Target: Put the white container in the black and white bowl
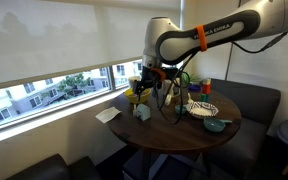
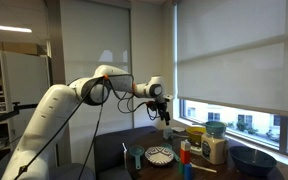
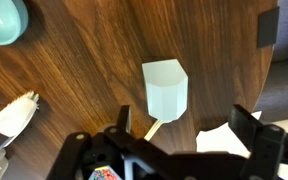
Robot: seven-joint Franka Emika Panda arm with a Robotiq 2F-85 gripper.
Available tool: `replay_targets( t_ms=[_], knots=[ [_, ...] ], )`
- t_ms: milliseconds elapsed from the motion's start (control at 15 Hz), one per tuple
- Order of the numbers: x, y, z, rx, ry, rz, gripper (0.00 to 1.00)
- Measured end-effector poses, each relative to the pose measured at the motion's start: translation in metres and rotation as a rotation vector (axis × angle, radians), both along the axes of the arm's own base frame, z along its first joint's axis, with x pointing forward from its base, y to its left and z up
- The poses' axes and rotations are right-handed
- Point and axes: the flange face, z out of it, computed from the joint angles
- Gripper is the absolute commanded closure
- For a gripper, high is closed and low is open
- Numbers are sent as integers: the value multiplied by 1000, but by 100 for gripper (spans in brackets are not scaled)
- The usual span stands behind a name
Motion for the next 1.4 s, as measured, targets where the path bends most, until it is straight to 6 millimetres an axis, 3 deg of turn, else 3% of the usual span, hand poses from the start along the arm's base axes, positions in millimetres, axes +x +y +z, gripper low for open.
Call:
replay_targets(
  t_ms=[467, 1000, 1067, 1200, 1400],
  knots=[
    [18, 4, -54, 55, 2, 147, 0],
    [24, -11, -70, 18, 17, 218, 1],
    [24, -12, -73, 15, 20, 221, 26],
    [25, -14, -79, 11, 27, 227, 29],
    [26, -14, -83, 6, 32, 238, 51]
  ],
)
